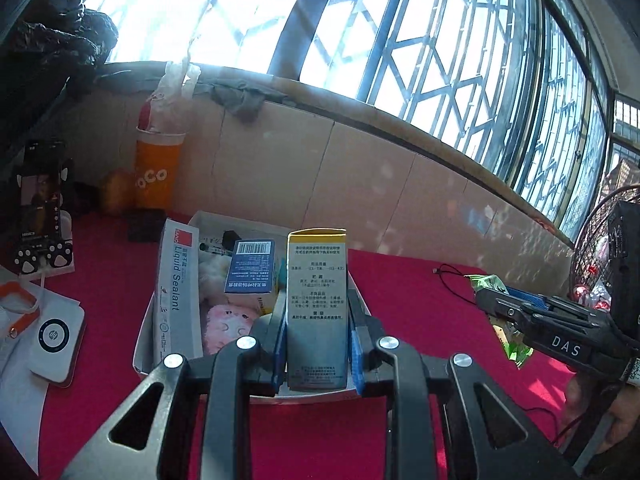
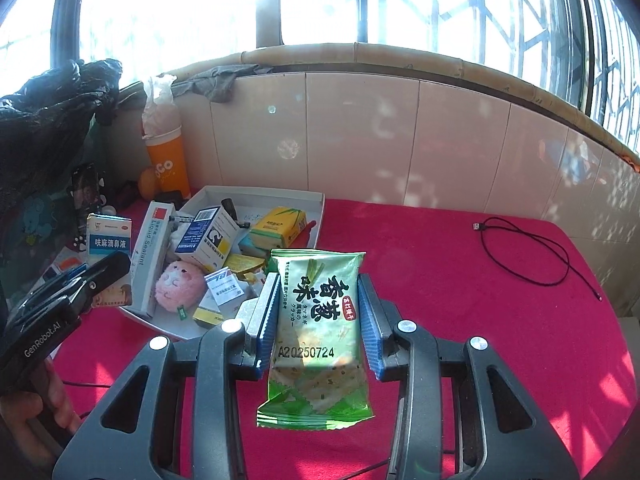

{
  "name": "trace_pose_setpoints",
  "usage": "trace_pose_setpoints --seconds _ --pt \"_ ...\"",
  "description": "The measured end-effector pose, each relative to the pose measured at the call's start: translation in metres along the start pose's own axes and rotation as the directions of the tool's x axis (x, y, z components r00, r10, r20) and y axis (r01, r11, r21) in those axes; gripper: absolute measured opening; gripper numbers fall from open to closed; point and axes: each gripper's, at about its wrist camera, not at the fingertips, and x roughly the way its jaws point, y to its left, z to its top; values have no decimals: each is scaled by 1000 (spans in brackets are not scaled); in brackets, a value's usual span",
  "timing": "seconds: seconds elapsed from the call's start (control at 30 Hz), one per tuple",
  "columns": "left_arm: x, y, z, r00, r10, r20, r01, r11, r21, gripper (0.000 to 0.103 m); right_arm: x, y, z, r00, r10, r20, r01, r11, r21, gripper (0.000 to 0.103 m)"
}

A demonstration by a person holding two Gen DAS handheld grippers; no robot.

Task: Organize objects
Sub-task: 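Lift the snack pack and small box and carry both toward the white tray, then lower the small box and snack pack into the tray and open both tools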

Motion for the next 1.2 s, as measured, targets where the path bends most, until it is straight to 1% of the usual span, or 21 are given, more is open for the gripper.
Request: trace_pose_setpoints --seconds 0.3,0.53,0.77,0.9,1.03,1.2 --pt "5 18 2 1000 29 -8 -30 999 -19 25 19 19 13 999 31 -19 -31 999 -36 37" --pt "13 25 14 997 72 -12 -72 997 17 25 24 24 37 999 46 13 -46 998 -47 37" --pt "19 27 45 995 98 25 -100 993 57 25 17 25 75 995 55 79 -51 997 -53 37" --pt "28 22 68 992 118 46 -123 987 106 25 14 31 95 991 74 116 -67 996 -64 37" --pt "48 20 87 990 142 25 -144 981 131 25 18 38 110 988 90 128 -84 995 -55 37" --pt "77 21 97 984 179 -7 -176 973 152 25 35 46 119 988 110 104 -107 994 -33 37"
